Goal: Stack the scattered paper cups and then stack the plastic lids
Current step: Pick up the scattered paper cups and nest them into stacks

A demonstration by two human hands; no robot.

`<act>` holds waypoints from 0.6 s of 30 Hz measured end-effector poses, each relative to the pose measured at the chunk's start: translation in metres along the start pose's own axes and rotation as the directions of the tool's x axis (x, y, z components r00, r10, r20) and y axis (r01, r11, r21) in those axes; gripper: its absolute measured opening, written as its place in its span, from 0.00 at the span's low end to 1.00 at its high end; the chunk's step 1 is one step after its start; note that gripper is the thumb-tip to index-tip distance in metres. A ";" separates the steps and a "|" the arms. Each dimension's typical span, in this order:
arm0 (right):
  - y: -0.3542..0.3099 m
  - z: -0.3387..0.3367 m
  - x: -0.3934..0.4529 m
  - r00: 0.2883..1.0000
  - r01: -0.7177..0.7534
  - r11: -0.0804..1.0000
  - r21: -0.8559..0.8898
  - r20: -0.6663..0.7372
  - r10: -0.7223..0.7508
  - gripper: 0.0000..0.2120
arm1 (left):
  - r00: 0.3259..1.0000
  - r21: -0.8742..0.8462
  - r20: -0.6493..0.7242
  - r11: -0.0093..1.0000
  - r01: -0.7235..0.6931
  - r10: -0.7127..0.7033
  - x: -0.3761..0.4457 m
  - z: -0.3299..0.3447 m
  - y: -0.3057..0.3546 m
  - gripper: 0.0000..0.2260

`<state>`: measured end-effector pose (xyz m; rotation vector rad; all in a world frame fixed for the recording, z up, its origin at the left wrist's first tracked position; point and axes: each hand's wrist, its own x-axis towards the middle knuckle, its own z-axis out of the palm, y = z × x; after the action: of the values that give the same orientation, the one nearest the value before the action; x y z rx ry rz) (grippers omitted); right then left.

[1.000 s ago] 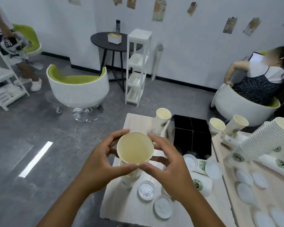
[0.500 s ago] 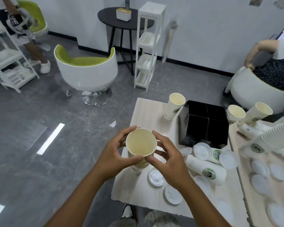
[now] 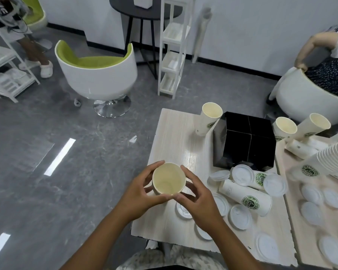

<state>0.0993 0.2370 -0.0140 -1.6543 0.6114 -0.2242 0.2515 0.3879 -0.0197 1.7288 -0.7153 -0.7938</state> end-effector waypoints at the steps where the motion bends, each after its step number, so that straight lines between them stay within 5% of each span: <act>1: -0.001 -0.003 0.001 1.000 0.002 1.000 0.012 -0.007 -0.002 0.33 | 1.000 0.005 0.001 1.000 -0.003 0.003 0.003 0.002 0.003 0.38; 9: -0.005 -0.067 0.016 0.994 -0.029 1.000 0.010 -0.107 0.030 0.34 | 0.996 -0.005 0.082 1.000 -0.021 0.021 0.062 0.048 0.033 0.39; 18: 0.005 -0.102 0.036 0.996 -0.069 0.997 0.040 -0.053 0.071 0.33 | 0.997 0.044 0.071 0.999 0.007 -0.010 0.083 0.071 0.044 0.39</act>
<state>0.0792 0.1313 -0.0072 -1.5912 0.7013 -0.2297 0.2417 0.2713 -0.0071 1.7513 -0.7792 -0.8554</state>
